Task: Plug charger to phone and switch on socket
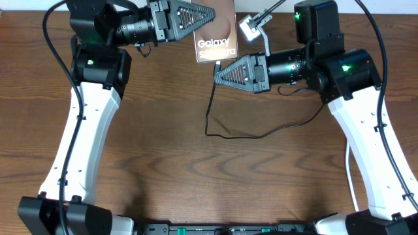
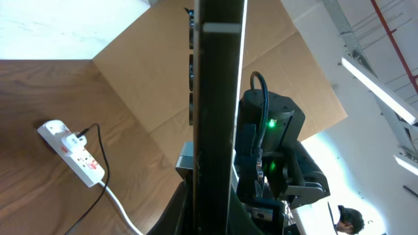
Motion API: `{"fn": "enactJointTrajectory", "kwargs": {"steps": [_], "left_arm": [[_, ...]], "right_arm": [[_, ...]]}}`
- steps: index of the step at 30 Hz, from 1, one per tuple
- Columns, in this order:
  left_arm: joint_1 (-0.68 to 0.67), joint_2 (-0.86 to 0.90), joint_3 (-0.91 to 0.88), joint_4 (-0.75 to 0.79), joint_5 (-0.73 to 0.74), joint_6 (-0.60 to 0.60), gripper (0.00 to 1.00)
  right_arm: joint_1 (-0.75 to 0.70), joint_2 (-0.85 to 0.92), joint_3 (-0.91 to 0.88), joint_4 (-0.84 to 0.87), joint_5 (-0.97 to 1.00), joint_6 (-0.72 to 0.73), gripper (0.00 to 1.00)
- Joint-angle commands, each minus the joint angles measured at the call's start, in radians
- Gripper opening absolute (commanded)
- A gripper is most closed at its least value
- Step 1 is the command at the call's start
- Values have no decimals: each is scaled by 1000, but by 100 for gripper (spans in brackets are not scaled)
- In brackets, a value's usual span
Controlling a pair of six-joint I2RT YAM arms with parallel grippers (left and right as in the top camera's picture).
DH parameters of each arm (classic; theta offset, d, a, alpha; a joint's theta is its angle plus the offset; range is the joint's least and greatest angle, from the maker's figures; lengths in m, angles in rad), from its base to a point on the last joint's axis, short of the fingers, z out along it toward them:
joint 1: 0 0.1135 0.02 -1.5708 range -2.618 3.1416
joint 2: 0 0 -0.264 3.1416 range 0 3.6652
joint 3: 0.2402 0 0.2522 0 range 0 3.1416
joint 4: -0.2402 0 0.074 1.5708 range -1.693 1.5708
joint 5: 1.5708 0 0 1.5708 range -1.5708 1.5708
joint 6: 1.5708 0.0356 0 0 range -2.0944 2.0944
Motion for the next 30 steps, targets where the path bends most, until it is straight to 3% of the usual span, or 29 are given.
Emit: {"fn": "enactJointTrajectory", "kwargs": {"steps": [1,18,30], "left_arm": [[-5,-2,11,12,62,6,7],[-5,-2,11,12,70,6,7],[-5,-2,11,13,43,29,7]], "right_arm": [[-20,-6,3,0,21,-16,1],[-26,-6,3,-4,-46,-47,2],[-18,-6,3,-79,21,-54,1]]}}
